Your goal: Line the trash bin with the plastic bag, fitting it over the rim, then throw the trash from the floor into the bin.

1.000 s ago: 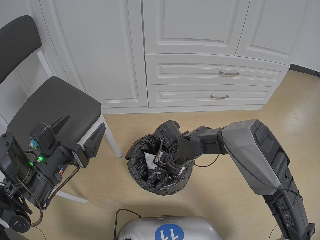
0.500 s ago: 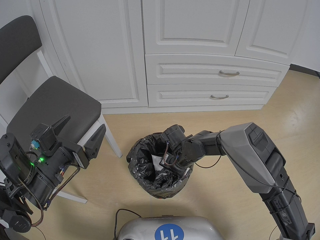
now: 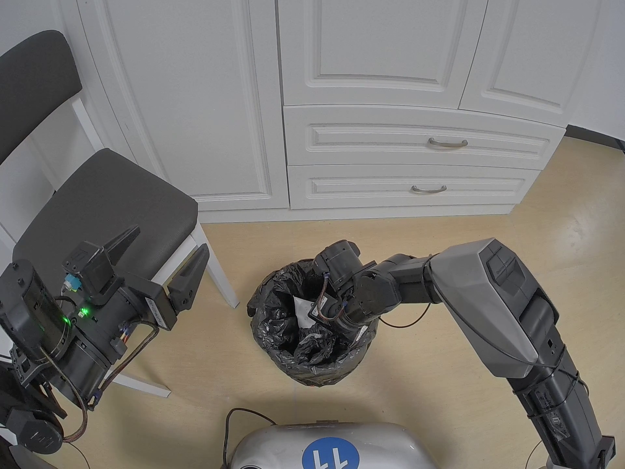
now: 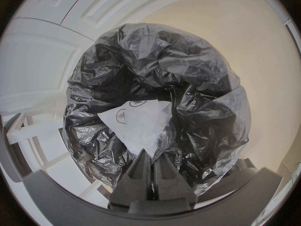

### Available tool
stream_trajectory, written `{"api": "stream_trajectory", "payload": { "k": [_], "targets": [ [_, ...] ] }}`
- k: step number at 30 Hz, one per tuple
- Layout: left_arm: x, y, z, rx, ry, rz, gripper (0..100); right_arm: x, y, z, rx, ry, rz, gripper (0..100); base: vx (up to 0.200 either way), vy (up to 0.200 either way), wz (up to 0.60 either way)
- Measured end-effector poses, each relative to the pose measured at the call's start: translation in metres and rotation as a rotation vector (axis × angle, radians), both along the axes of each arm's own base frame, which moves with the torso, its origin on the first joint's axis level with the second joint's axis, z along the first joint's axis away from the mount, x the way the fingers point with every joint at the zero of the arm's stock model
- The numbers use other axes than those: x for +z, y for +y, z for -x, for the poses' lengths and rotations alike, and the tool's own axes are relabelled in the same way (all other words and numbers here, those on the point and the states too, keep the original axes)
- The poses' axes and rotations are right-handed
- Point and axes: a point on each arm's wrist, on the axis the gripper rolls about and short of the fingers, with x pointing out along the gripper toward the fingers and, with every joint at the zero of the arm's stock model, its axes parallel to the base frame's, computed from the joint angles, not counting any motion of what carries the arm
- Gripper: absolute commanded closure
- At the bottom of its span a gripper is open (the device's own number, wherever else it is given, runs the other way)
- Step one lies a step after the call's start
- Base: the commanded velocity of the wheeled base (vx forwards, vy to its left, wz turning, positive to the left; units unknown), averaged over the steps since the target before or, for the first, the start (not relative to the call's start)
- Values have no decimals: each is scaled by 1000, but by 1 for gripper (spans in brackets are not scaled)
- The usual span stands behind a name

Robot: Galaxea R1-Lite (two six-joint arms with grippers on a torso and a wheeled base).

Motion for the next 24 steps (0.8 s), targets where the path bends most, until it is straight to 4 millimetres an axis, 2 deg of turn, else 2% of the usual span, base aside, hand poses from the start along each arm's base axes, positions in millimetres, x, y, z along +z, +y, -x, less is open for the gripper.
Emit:
{"api": "stream_trajectory", "payload": {
  "k": [1, 16, 24],
  "targets": [
    [0, 0, 0, 0, 0, 0, 0, 0, 1, 0, 1, 0, -1, 0, 0, 0, 0],
    [-1, 0, -1, 0, 2, -2, 0, 2, 2, 1, -1, -10, -1, 0, 0, 0, 0],
    [-1, -1, 0, -1, 2, -1, 0, 17, 1, 1, -16, -32, -20, 0, 0, 0, 0]
  ]
}}
